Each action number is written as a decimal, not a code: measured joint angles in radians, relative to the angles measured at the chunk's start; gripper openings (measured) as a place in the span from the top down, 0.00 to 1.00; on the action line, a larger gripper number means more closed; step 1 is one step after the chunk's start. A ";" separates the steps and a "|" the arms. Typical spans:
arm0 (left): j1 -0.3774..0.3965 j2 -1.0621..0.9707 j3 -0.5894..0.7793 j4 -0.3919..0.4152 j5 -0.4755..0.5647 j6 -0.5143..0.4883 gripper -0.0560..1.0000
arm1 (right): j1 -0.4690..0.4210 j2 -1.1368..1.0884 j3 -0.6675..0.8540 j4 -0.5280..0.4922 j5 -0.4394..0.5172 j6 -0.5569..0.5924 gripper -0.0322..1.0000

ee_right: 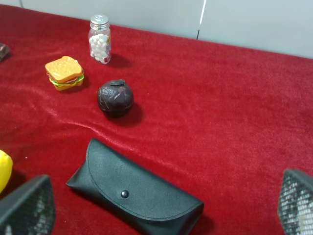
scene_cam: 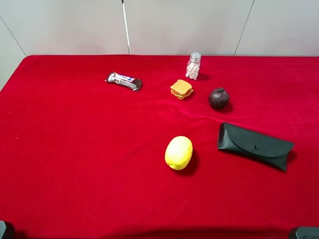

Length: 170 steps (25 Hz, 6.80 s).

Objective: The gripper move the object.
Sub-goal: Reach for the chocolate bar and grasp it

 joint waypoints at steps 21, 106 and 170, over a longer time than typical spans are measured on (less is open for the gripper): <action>0.000 0.000 0.000 0.000 0.000 0.000 0.02 | 0.000 0.000 0.000 0.000 -0.001 0.000 0.30; -0.004 1.687 -0.836 0.019 -0.233 0.846 0.02 | 0.000 0.000 0.000 0.000 -0.001 0.000 0.30; -0.136 2.395 -1.325 0.025 -0.351 1.388 0.04 | 0.000 0.000 0.000 0.000 -0.001 0.001 0.30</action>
